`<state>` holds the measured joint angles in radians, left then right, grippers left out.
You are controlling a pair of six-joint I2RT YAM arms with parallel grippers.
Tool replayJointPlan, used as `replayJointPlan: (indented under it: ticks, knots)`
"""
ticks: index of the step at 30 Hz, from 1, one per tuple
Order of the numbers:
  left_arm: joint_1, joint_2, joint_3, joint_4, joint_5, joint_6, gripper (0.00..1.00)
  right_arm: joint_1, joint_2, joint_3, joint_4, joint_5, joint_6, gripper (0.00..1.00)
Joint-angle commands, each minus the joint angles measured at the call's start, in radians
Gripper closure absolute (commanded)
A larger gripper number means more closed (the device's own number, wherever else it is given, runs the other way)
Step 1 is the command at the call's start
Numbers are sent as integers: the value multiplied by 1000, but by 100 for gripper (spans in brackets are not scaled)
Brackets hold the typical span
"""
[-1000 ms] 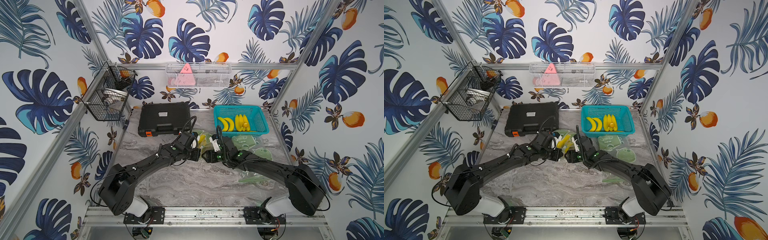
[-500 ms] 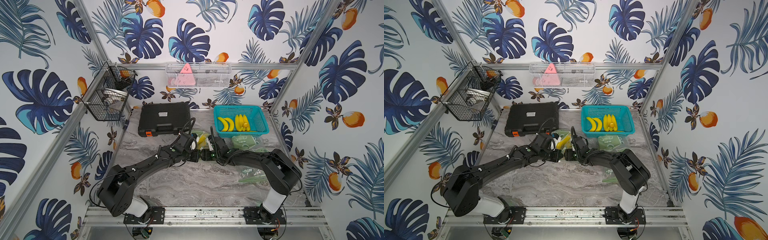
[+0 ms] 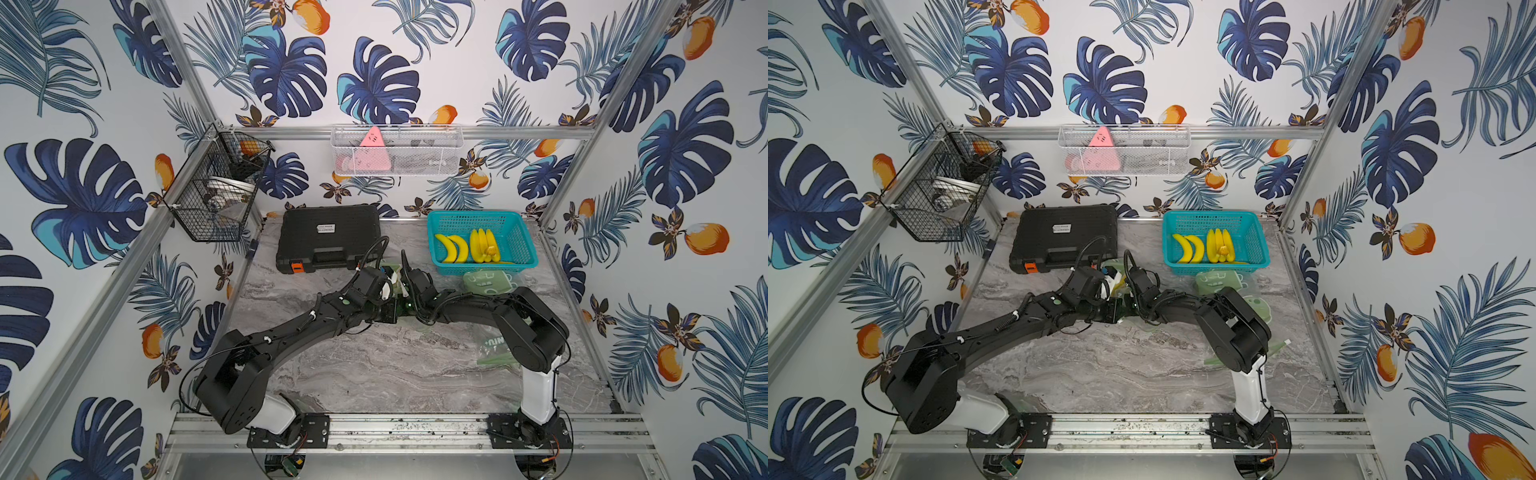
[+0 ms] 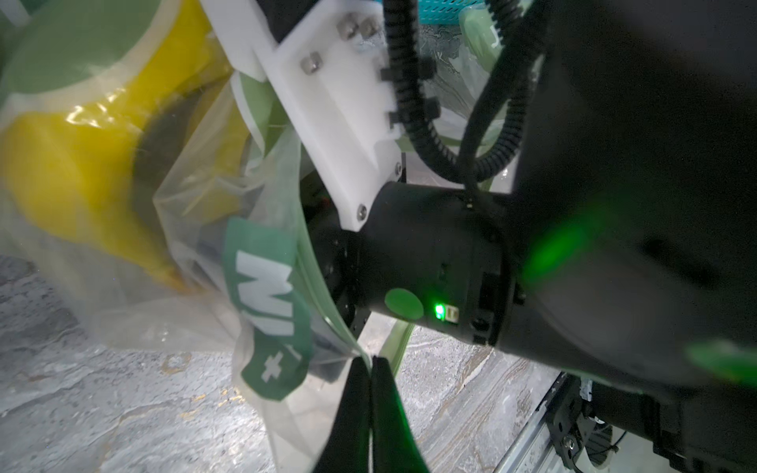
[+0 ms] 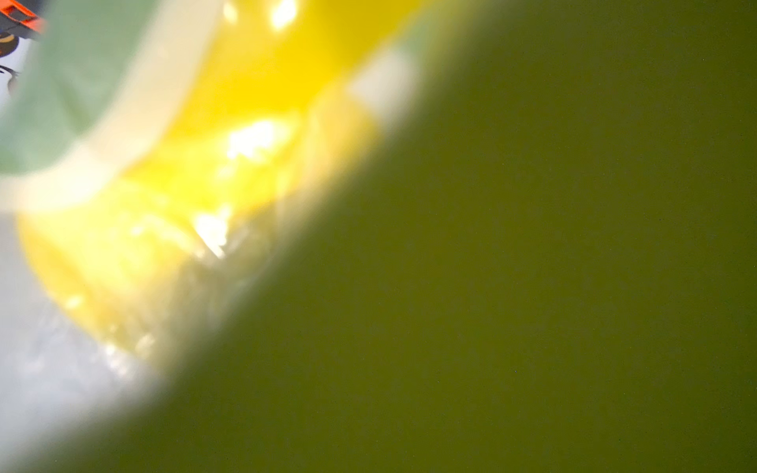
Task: Open the zip-top bag and take out the banana
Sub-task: Pick up the banana from the zipper food storage bag.
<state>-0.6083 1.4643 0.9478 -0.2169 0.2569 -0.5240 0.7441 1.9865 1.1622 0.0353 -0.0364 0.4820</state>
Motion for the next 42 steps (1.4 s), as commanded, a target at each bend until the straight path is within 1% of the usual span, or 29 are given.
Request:
replayJointPlan:
  ticks: [1, 4, 7, 10, 13, 15, 17, 20, 22, 25, 29, 30, 32, 33, 36, 38, 39, 40, 42]
  knots:
    - [0, 0, -6, 30, 16, -8, 100, 1, 65, 49, -178, 25, -6, 45]
    - [0, 0, -6, 31, 13, -9, 100, 4, 121, 97, -257, 28, -19, 56]
    - [0, -12, -6, 13, 0, -1, 100, 3, 135, 90, -273, 21, -21, 62]
    - [1, -21, -11, 0, -16, 8, 100, 1, 135, 82, -299, 4, -39, 73]
    - [2, -19, -6, -28, -47, 23, 100, -10, 78, 20, -277, -32, -44, 74]
    - [3, -10, 0, -51, -64, 37, 100, -13, -8, -21, -261, -53, -47, 74]
    - [4, -2, 0, -66, -78, 48, 100, -14, -94, -66, -290, -76, -70, 74]
    - [9, 1, -9, -69, -97, 53, 100, -15, -220, -104, -322, -172, -110, 73]
    - [13, 1, -9, -68, -103, 53, 100, -15, -279, -118, -365, -234, -127, 72]
    - [18, 8, 4, -67, -103, 61, 100, -15, -341, -138, -438, -289, -146, 72]
    - [18, 24, 19, -57, -77, 69, 100, -45, -439, -200, -421, -312, -115, 72]
    - [19, 22, 15, -54, -76, 63, 100, -67, -452, -211, -406, -342, -99, 72]
    - [18, 22, 13, -57, -87, 61, 100, -109, -476, -225, -375, -465, -74, 72]
    - [18, 24, 15, -62, -93, 60, 100, -113, -487, -217, -388, -517, -79, 72]
    - [21, 36, 41, -93, -124, 74, 100, -105, -548, -158, -528, -645, -149, 72]
    - [23, 50, 67, -104, -132, 78, 100, -104, -608, -141, -597, -754, -179, 69]
    - [23, 59, 82, -108, -134, 79, 100, -104, -642, -141, -614, -828, -181, 68]
    - [25, 71, 101, -114, -135, 82, 100, -105, -671, -144, -625, -909, -179, 69]
    - [28, 94, 139, -128, -139, 85, 100, -103, -719, -152, -641, -1029, -159, 77]
